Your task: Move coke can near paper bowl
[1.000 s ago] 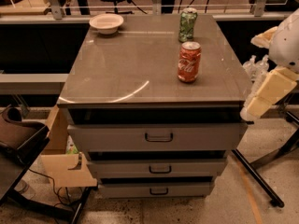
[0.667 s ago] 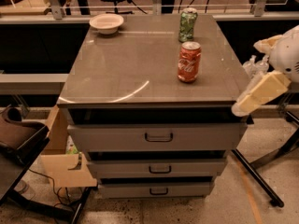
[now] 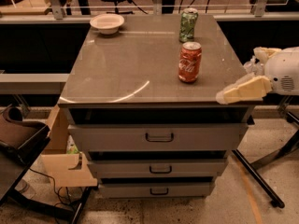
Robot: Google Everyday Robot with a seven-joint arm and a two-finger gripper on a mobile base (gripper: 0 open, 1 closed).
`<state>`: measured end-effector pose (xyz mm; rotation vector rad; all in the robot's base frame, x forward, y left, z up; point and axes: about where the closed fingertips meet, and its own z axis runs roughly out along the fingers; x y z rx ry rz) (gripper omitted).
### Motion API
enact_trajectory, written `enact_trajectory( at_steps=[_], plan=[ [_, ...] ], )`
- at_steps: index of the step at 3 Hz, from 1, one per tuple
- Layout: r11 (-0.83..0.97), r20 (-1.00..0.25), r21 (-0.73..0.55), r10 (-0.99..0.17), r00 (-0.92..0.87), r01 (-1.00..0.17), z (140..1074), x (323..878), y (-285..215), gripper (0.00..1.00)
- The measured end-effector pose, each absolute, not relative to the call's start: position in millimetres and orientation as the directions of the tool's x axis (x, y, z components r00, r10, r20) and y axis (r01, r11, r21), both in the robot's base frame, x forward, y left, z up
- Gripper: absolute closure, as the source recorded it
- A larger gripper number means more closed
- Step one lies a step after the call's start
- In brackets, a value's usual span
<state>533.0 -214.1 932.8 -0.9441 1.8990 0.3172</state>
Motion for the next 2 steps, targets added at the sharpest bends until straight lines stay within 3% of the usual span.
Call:
enact_trajectory(
  at_steps=[1,2],
  plan=[
    [0.709,-0.923,-0.147,-0.349,-0.161,-0.69,941.4,557.6,-206.4,0.0],
    [0.708,-0.923,-0.147,-0.349,-0.162,-0.69,941.2,557.5,-206.3,0.0]
  ],
)
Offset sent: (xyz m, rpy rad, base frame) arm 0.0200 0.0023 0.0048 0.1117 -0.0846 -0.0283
